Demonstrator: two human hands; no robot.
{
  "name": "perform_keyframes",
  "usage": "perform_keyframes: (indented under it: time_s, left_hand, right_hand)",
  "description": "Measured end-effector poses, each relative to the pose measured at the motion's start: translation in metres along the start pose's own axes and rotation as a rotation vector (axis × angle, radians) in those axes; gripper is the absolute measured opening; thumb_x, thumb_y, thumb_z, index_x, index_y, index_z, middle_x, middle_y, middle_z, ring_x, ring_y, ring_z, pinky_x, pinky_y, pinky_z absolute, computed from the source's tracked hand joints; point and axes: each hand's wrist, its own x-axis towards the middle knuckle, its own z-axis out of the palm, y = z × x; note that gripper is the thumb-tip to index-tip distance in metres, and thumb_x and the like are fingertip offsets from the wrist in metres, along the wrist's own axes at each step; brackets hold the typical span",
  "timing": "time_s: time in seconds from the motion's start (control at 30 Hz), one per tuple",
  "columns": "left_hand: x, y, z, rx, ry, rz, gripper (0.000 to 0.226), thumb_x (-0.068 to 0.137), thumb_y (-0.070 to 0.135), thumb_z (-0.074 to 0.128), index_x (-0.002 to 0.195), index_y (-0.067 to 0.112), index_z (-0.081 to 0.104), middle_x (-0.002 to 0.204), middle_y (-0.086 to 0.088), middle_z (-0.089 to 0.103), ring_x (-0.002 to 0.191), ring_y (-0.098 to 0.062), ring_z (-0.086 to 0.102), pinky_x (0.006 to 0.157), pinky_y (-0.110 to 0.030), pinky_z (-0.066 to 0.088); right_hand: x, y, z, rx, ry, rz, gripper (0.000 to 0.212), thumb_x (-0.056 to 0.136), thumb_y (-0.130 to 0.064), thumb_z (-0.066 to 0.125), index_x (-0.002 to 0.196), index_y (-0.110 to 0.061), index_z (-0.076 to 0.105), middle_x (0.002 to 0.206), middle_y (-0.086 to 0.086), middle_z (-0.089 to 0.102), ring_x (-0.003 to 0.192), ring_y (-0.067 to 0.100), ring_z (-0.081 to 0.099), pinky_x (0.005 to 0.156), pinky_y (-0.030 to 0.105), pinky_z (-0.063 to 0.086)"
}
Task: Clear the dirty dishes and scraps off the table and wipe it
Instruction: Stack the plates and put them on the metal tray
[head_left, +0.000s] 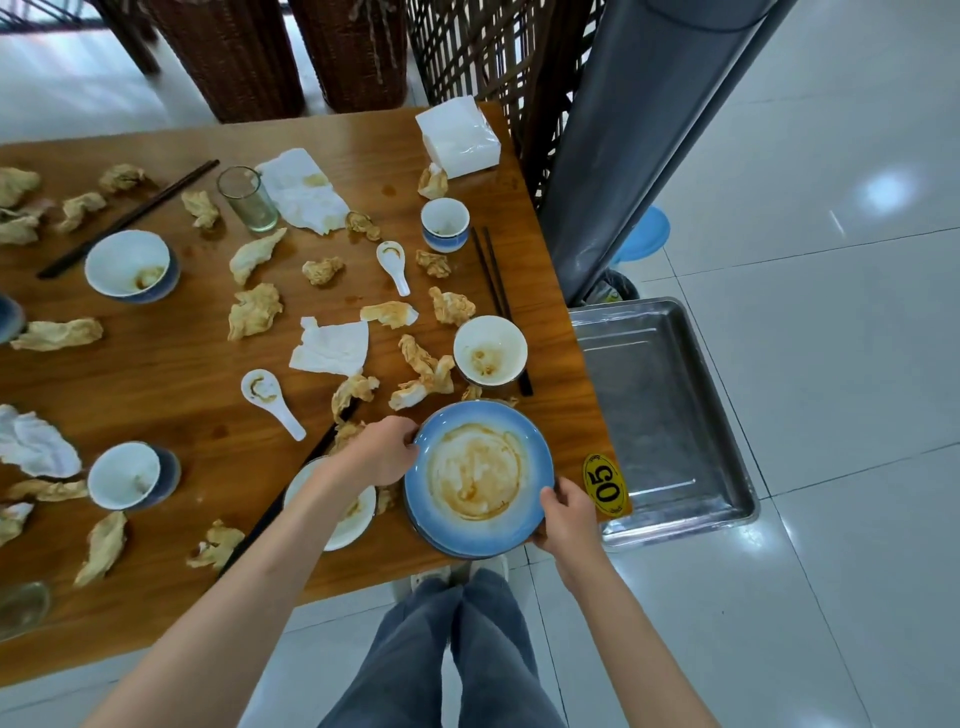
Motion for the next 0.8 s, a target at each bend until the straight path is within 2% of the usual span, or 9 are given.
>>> perform_keyframes:
  time_s: [0.17, 0.27, 0.33, 0.4, 0.47, 0.5, 0.57, 0.7, 0.8]
  left_hand:
    - [-0.016, 0.012, -0.004, -0.071, 0.087, 0.062, 0.029, 0.097, 0.017, 0.044, 0.122, 0.012, 0.057, 0.103, -0.001, 0.062, 0.085, -0.014, 0.059, 0.066, -0.022, 0.049]
    - [-0.028, 0.027, -0.006, -0.163, 0.136, 0.09, 0.034, 0.098, 0.021, 0.045, 0.131, 0.014, 0.052, 0.11, 0.0, 0.061, 0.088, -0.013, 0.059, 0.066, -0.022, 0.05]
    - [-0.033, 0.044, -0.006, -0.203, 0.181, 0.099, 0.037, 0.098, 0.023, 0.045, 0.133, 0.015, 0.05, 0.118, -0.001, 0.06, 0.094, -0.013, 0.057, 0.068, -0.021, 0.047]
    - [-0.032, 0.066, -0.003, -0.259, 0.211, 0.115, 0.035, 0.098, 0.023, 0.046, 0.131, 0.016, 0.052, 0.111, 0.004, 0.061, 0.088, -0.008, 0.056, 0.063, -0.017, 0.043]
    - [-0.027, 0.093, 0.001, -0.352, 0.203, 0.105, 0.031, 0.097, 0.023, 0.046, 0.127, 0.018, 0.055, 0.095, 0.01, 0.061, 0.079, -0.007, 0.059, 0.055, -0.021, 0.049]
    - [-0.023, 0.107, 0.005, -0.392, 0.199, 0.092, 0.029, 0.097, 0.024, 0.046, 0.124, 0.02, 0.057, 0.091, 0.01, 0.061, 0.077, -0.009, 0.06, 0.058, -0.027, 0.055]
    - [-0.011, 0.138, 0.014, -0.442, 0.214, 0.073, 0.026, 0.097, 0.023, 0.046, 0.119, 0.02, 0.059, 0.088, 0.008, 0.062, 0.076, -0.011, 0.061, 0.061, -0.033, 0.055]
    - [0.03, 0.202, 0.044, -0.528, 0.32, 0.04, 0.027, 0.097, 0.023, 0.047, 0.119, 0.02, 0.061, 0.084, 0.017, 0.061, 0.066, 0.001, 0.054, 0.05, -0.012, 0.042]
    - [0.068, 0.249, 0.067, -0.58, 0.386, -0.014, 0.032, 0.097, 0.023, 0.046, 0.126, 0.018, 0.058, 0.096, 0.012, 0.061, 0.064, 0.006, 0.05, 0.042, -0.003, 0.034]
  right_hand:
    - [-0.007, -0.012, -0.015, 0.012, 0.017, -0.08, 0.019, 0.098, -0.017, 0.044, 0.094, -0.026, 0.061, 0.096, 0.003, 0.064, 0.092, 0.02, 0.062, 0.081, 0.046, 0.056]
    - [-0.008, -0.025, -0.034, 0.023, 0.004, -0.119, 0.021, 0.097, -0.016, 0.045, 0.089, -0.021, 0.063, 0.09, 0.004, 0.066, 0.088, 0.024, 0.064, 0.08, 0.045, 0.056]
    - [-0.006, -0.036, -0.05, 0.036, 0.001, -0.141, 0.023, 0.097, -0.012, 0.045, 0.082, -0.016, 0.062, 0.084, 0.009, 0.065, 0.079, 0.025, 0.062, 0.073, 0.041, 0.053]
    - [-0.001, -0.049, -0.071, 0.058, -0.011, -0.151, 0.024, 0.097, -0.008, 0.044, 0.081, -0.012, 0.062, 0.079, 0.011, 0.063, 0.071, 0.023, 0.058, 0.065, 0.037, 0.051]
    - [0.008, -0.063, -0.096, 0.073, -0.023, -0.148, 0.025, 0.097, -0.006, 0.043, 0.082, -0.011, 0.063, 0.073, 0.008, 0.063, 0.062, 0.018, 0.057, 0.054, 0.028, 0.05]
    - [0.015, -0.07, -0.111, 0.07, -0.02, -0.148, 0.025, 0.097, -0.006, 0.043, 0.082, -0.011, 0.063, 0.071, 0.006, 0.063, 0.059, 0.016, 0.057, 0.05, 0.024, 0.05]
    - [0.031, -0.083, -0.142, 0.051, -0.022, -0.151, 0.025, 0.097, -0.008, 0.044, 0.084, -0.013, 0.065, 0.066, 0.0, 0.065, 0.057, 0.013, 0.06, 0.046, 0.024, 0.05]
    - [0.083, -0.112, -0.201, 0.006, -0.042, -0.166, 0.026, 0.097, -0.008, 0.043, 0.086, -0.015, 0.065, 0.07, 0.001, 0.066, 0.062, 0.015, 0.063, 0.047, 0.026, 0.051]
    - [0.134, -0.128, -0.238, -0.044, -0.042, -0.172, 0.024, 0.097, -0.008, 0.042, 0.092, -0.015, 0.065, 0.073, 0.003, 0.065, 0.066, 0.019, 0.061, 0.05, 0.028, 0.052]
